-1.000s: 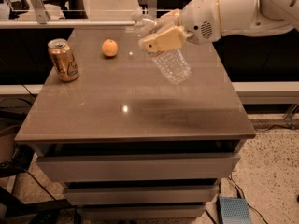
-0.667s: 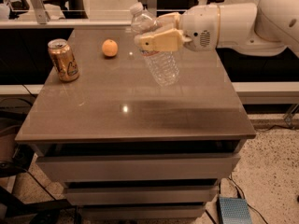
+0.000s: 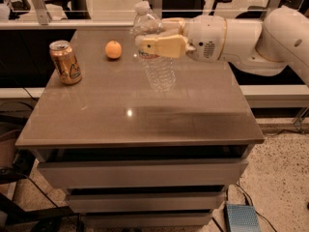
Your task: Place water bottle upright
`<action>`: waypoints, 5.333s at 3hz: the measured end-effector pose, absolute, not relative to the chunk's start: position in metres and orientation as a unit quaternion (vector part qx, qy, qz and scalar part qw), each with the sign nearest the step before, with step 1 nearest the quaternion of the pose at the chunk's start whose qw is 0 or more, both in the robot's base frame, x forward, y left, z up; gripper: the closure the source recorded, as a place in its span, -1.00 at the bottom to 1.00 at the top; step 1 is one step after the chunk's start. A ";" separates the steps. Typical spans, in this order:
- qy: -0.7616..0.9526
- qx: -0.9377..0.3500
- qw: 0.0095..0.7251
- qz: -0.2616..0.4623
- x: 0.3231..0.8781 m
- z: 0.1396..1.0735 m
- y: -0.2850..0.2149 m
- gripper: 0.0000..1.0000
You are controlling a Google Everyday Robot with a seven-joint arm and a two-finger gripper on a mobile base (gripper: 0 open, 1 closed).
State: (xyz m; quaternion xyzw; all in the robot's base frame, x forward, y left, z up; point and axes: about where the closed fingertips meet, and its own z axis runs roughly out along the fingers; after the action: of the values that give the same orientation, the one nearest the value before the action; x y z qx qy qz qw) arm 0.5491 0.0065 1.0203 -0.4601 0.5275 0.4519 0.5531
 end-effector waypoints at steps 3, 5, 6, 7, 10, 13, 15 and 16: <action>0.492 -0.405 0.610 0.471 0.547 0.988 0.013 1.00; 0.487 -0.395 0.625 0.464 0.554 0.958 0.017 1.00; 0.488 -0.387 0.631 0.464 0.552 0.947 0.013 1.00; 0.492 -0.381 0.633 0.460 0.549 0.941 0.007 0.65; 0.497 -0.379 0.634 0.456 0.545 0.938 0.000 -0.76; 0.501 -0.387 0.636 0.441 0.539 0.948 -0.026 -1.00; 0.528 -0.393 0.620 0.426 0.543 0.952 -0.035 -1.00; 0.558 -0.423 0.582 0.414 0.553 0.960 -0.038 -1.00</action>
Offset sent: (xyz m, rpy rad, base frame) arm -0.0011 0.0033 -0.0360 0.2345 -0.0387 -0.0785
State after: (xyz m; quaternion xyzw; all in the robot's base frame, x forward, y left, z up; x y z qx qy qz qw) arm 0.5527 -0.0380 0.9596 -0.4231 0.5580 0.4139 0.5816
